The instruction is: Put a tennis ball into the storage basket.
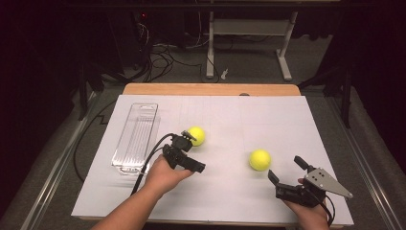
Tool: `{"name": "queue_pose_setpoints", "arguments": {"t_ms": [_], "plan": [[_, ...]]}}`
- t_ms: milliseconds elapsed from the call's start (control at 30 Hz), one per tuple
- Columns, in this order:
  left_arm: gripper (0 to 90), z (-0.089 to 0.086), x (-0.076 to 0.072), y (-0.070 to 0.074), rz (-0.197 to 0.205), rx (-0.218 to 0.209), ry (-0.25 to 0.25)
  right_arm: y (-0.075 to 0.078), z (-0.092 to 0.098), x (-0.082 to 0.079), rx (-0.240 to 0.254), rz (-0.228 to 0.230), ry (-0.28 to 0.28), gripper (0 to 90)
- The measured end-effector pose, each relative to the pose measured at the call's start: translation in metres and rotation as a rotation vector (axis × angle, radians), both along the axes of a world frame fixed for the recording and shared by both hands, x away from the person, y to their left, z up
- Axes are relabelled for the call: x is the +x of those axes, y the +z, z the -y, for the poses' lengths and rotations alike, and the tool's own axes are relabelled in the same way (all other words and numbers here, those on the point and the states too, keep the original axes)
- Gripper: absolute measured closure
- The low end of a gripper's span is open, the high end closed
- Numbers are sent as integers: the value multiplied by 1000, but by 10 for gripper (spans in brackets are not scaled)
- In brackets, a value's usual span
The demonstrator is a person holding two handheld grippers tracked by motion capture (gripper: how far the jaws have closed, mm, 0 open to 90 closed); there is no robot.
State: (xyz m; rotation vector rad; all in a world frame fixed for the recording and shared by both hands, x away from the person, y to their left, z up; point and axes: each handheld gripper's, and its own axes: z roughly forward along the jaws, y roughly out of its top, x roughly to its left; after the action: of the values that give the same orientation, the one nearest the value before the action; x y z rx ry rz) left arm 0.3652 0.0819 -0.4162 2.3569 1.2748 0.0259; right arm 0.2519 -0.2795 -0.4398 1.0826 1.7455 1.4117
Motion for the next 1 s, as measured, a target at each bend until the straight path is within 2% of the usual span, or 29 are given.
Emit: {"name": "queue_pose_setpoints", "arguments": {"t_ms": [33, 233, 400, 467, 633, 767, 867, 1000], "plan": [[22, 0, 3, 0, 1, -9, 3, 0, 0, 0, 0, -1, 0, 5], [20, -3, 19, -1, 11, -3, 40, 0, 1, 0, 5, 1, -2, 5], [18, -2, 31, 0, 10, 17, 50, 0, 1, 0, 7, 3, -2, 5], [18, -2, 36, -1, 12, 6, 65, 0, 1, 0, 8, 2, -3, 5], [17, 0, 43, -5, 15, -6, 68, 0, 2, 0, 11, 0, -3, 5], [15, -1, 51, -9, 10, -9, 93, 0, 3, -1, 12, 0, -3, 5], [13, -1, 55, -9, 9, 8, 93, 1, 3, -1, 16, 1, -4, 5], [12, 0, 61, -10, 8, 5, 95, 1, 3, -1, 16, 0, -4, 5]]}}
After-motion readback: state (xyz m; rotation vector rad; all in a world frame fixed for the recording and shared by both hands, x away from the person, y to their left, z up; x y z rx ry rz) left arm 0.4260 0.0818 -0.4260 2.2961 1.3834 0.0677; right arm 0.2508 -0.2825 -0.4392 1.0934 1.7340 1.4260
